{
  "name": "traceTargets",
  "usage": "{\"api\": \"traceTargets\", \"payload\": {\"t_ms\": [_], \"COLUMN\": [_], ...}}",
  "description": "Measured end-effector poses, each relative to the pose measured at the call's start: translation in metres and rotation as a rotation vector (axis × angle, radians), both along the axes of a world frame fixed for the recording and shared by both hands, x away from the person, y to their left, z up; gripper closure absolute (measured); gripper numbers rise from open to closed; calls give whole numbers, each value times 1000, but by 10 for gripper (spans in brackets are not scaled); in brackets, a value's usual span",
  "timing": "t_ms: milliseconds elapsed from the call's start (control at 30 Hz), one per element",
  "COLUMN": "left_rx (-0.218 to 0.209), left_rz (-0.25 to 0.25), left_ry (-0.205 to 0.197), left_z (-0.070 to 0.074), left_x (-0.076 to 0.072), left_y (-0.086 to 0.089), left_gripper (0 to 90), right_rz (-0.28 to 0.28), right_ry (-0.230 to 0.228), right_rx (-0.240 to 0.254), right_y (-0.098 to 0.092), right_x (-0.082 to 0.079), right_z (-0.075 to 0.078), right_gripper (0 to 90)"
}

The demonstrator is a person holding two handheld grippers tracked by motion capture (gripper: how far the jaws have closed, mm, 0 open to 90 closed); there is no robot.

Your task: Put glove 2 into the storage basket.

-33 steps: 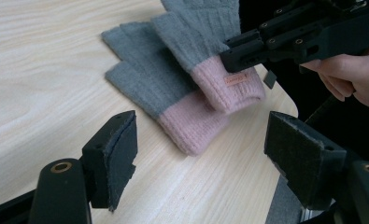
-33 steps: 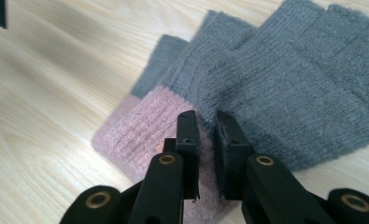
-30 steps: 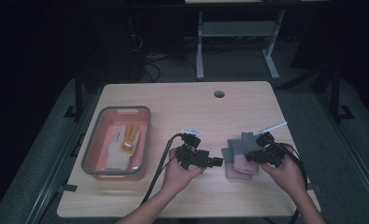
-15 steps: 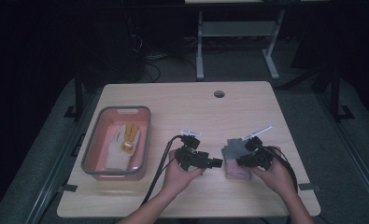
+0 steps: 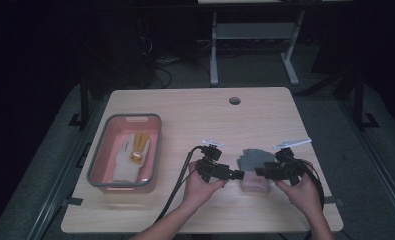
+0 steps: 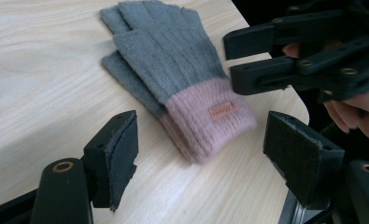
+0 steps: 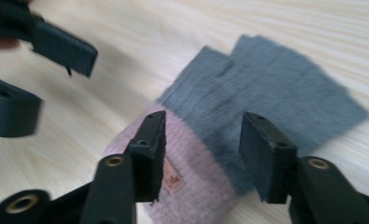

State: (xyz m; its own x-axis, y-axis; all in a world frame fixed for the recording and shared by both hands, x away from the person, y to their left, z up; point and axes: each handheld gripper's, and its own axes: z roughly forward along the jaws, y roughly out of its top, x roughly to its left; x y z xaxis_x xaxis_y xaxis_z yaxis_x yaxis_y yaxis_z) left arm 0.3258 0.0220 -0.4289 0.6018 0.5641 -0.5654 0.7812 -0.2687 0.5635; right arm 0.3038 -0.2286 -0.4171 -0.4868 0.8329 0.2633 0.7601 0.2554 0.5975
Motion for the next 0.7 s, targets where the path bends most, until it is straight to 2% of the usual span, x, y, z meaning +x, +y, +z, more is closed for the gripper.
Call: {"api": "traceTargets", "payload": {"t_ms": [67,200,233,300,433,600,700], "left_rx": [2,5,5,5,-3,21,39], "left_rz": [16,42,50,69,87,83,79], "left_ry": [4,30,23,34,65,83,79], "left_z": [-5,-11,-11,-14,-19,-24,-26], "left_x": [3,5,6,6,8,8,7], "left_y": [-5,-12,-14,-17,-22,-29,-32], "left_gripper": [268,303,303,303,314,334,343], "right_rz": [-29,-101,-103,-126,-135,-141,-146], "right_ry": [8,44,37,61,84,118,139], "right_rx": [64,108,108,122,146,210,237], "right_y": [-10,-23,-26,-29,-33,-38,-39], "right_x": [-4,-5,-4,-3,-1,0,1], "right_z": [-2,-6,-8,-10,-16,-23,-28], "right_gripper": [487,475,474,470,469,480,484]}}
